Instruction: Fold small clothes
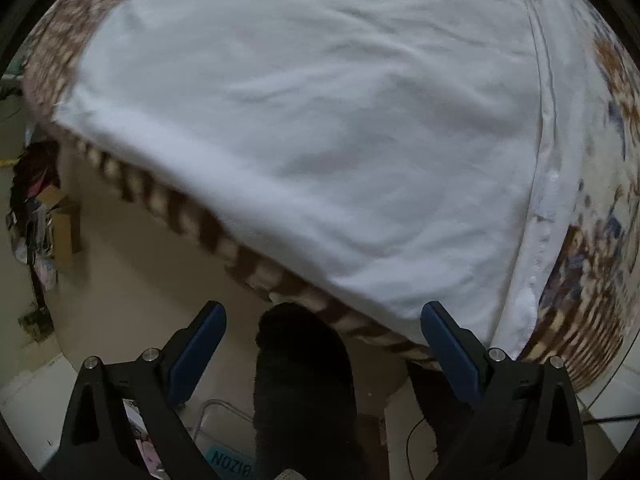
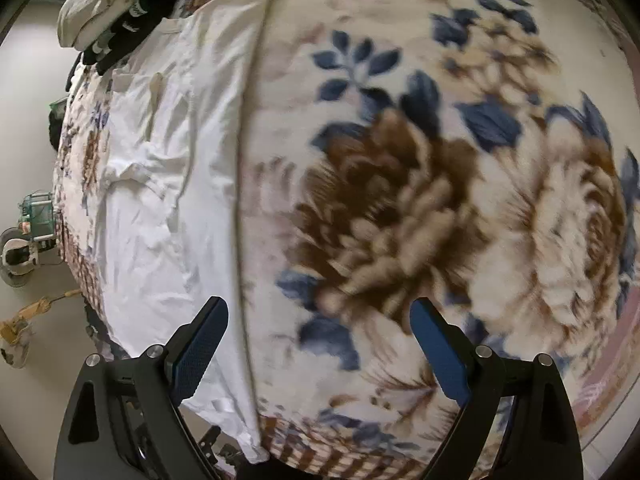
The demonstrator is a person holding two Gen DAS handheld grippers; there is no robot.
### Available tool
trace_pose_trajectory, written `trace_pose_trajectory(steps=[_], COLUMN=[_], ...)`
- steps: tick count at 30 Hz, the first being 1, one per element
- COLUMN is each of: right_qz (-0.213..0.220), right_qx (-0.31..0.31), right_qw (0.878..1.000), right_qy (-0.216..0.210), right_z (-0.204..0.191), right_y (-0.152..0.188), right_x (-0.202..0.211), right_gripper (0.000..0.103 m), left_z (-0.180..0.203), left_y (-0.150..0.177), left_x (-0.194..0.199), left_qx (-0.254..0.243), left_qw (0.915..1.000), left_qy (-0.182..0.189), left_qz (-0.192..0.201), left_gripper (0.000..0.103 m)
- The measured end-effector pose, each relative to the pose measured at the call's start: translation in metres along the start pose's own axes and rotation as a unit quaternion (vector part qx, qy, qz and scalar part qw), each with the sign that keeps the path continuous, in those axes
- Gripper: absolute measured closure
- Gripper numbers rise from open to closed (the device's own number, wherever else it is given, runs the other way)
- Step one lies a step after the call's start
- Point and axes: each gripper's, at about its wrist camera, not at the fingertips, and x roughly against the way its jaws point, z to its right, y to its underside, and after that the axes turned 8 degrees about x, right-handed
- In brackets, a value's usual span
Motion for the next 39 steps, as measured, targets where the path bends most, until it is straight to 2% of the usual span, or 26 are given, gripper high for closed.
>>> trace_pose_trajectory(steps=[2,5,10,13,15,17,20,22,23,24,25,26,32,38,39], right_qz=[0.004,0.014,0.050,0.086,0.104,0.107,0.100,0.107,0.109,0.108,0.107,0.110,0.116,0.119,0.121], right_qx=[0.002,0.008,0.022,0.035,0.033,0.029,0.020,0.010,0.008,0.006,0.004,0.005,0.021,0.047,0.048], right_qw=[1.000,1.000,0.997,0.994,0.992,0.990,0.989,0.987,0.987,0.988,0.988,0.988,0.989,0.991,0.991], right_qy=[-0.005,-0.019,-0.048,-0.059,-0.064,-0.087,-0.111,-0.118,-0.119,-0.115,-0.108,-0.106,-0.084,-0.033,-0.025], right_z=[-0.004,-0.009,-0.010,-0.009,-0.007,-0.008,-0.011,-0.015,-0.022,-0.025,-0.029,-0.037,-0.069,-0.121,-0.130], right_y=[-0.010,-0.029,-0.085,-0.127,-0.149,-0.174,-0.201,-0.213,-0.215,-0.219,-0.222,-0.222,-0.219,-0.223,-0.225], right_x=[-0.001,-0.002,-0.012,-0.022,-0.026,-0.036,-0.050,-0.055,-0.059,-0.060,-0.059,-0.058,-0.019,0.016,0.019], right_gripper=[0.009,0.009,0.009,0.010,0.016,0.018,0.019,0.041,0.077,0.095,0.095,0.095,0.098,0.099,0.099], left_z=[0.011,0.054,0.127,0.146,0.150,0.152,0.121,0.106,0.099,0.090,0.082,0.075,0.012,-0.070,-0.070], left_y=[0.002,0.003,0.004,0.002,0.001,0.000,0.007,0.014,0.014,0.014,0.012,0.012,-0.006,-0.028,-0.033], left_x=[0.017,0.031,0.001,-0.011,-0.013,-0.014,-0.025,-0.025,-0.021,-0.016,-0.009,-0.003,0.038,0.082,0.085], left_qx=[0.000,-0.040,-0.106,-0.123,-0.127,-0.129,-0.130,-0.126,-0.122,-0.118,-0.113,-0.107,-0.055,0.013,0.020], left_qw=[0.9996,0.9967,0.9913,0.9891,0.9880,0.9872,0.9855,0.9838,0.9828,0.9819,0.9813,0.9808,0.9770,0.9703,0.9697], left_qy=[0.018,0.050,0.045,0.028,0.027,0.031,0.041,0.058,0.069,0.079,0.086,0.099,0.150,0.193,0.196], left_qz=[0.024,0.051,0.063,0.077,0.084,0.089,0.100,0.114,0.121,0.125,0.130,0.130,0.141,0.146,0.145], left_gripper=[0.003,0.003,0.003,0.003,0.003,0.003,0.004,0.013,0.034,0.067,0.087,0.099,0.099,0.099,0.099])
